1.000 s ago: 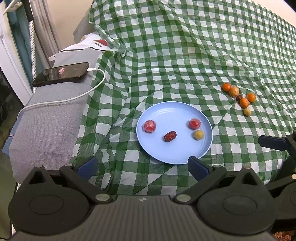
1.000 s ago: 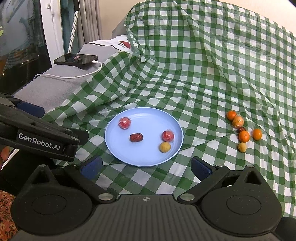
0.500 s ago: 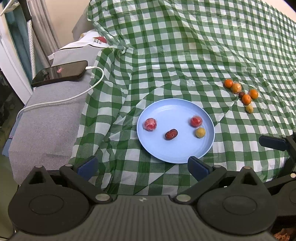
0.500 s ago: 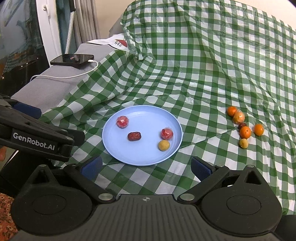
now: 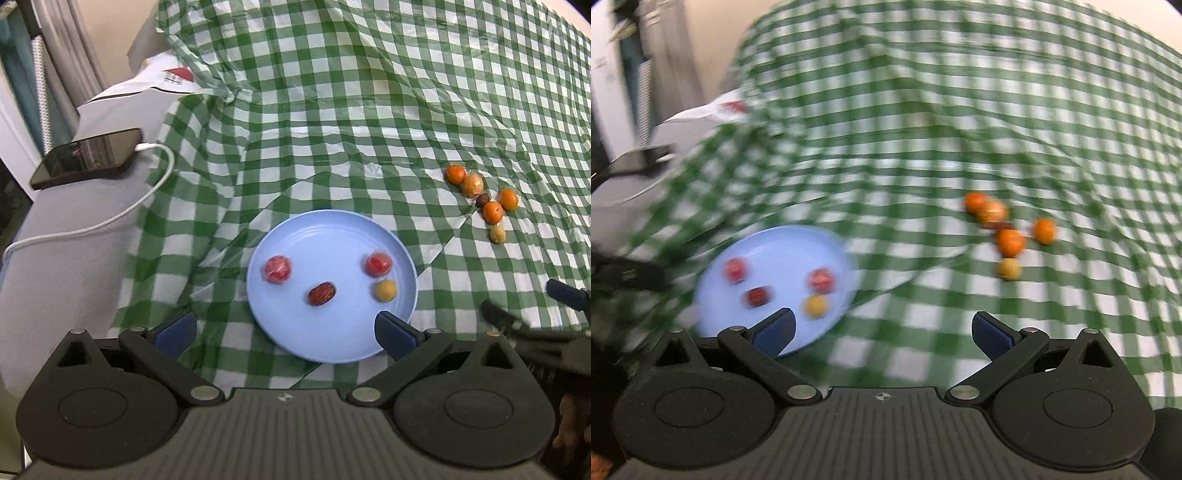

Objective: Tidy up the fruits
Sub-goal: 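Grasp an orange with the right gripper while the left gripper grasps a wrapped orange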

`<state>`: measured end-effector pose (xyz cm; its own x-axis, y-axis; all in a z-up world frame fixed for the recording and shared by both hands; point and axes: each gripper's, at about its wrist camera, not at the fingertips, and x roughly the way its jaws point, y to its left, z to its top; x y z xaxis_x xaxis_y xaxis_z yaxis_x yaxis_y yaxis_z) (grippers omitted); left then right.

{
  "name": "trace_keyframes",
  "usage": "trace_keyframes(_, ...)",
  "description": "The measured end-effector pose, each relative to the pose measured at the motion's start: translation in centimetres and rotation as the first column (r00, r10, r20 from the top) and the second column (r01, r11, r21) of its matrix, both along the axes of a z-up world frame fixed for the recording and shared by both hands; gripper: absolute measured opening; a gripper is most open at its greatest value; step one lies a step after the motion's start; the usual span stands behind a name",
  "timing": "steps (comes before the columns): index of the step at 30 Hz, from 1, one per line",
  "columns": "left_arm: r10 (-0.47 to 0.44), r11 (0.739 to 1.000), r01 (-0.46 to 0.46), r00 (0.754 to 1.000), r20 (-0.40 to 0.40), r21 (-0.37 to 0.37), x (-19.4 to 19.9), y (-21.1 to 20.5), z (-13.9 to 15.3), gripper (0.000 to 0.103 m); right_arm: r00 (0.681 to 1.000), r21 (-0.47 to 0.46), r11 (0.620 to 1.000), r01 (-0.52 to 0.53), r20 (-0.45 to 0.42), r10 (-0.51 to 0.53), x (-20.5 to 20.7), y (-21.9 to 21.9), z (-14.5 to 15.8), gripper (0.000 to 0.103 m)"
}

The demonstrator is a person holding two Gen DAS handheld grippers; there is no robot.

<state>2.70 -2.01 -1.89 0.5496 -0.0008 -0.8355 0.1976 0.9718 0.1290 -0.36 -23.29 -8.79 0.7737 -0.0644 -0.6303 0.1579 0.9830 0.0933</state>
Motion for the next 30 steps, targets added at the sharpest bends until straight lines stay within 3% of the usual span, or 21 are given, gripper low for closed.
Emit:
trace_keyframes(7,-0.032,0.999,0.032,0.999,-0.027,-0.010,3.4,-3.9,-0.9,0.103,0.970,-0.007,0.970,0.242,0.027,-0.242,3.8,-8.8,-2.7,0.101)
trace_keyframes(12,-0.051,0.998,0.048,0.997,-0.051,-0.045,6.6,-7.6,-1.9,0.103,0.938,-0.025,0.939,0.344,0.062,-0.342,7.4,-14.5,-4.9,0.097)
trace_keyframes(14,-0.056,0.997,0.053,0.997,-0.054,-0.056,8.0,-9.2,-2.3,0.103,0.940,-0.022,0.941,0.339,0.059,-0.337,9.1,-16.1,-5.9,0.078)
trace_keyframes(16,-0.064,0.996,0.060,0.997,-0.051,-0.067,9.1,-10.7,-2.6,0.103,0.943,-0.023,0.944,0.330,0.050,-0.329,10.5,-17.3,-7.0,0.069)
trace_keyframes(22,-0.119,0.991,0.117,0.992,-0.035,-0.061,12.9,-15.8,-4.5,0.103,0.970,-0.055,0.969,0.240,0.049,-0.237,14.9,-18.8,-9.1,0.065)
trace_keyframes(25,-0.139,0.988,0.136,0.989,-0.046,-0.073,14.8,-18.3,-5.8,0.103,0.981,-0.017,0.983,0.184,0.059,-0.183,16.1,-19.6,-9.9,0.034)
trace_keyframes(30,-0.168,0.978,0.156,0.982,-0.081,-0.135,17.8,-23.6,-8.2,0.103,0.945,-0.017,0.953,0.302,0.136,-0.297,14.1,-21.6,-8.6,0.034)
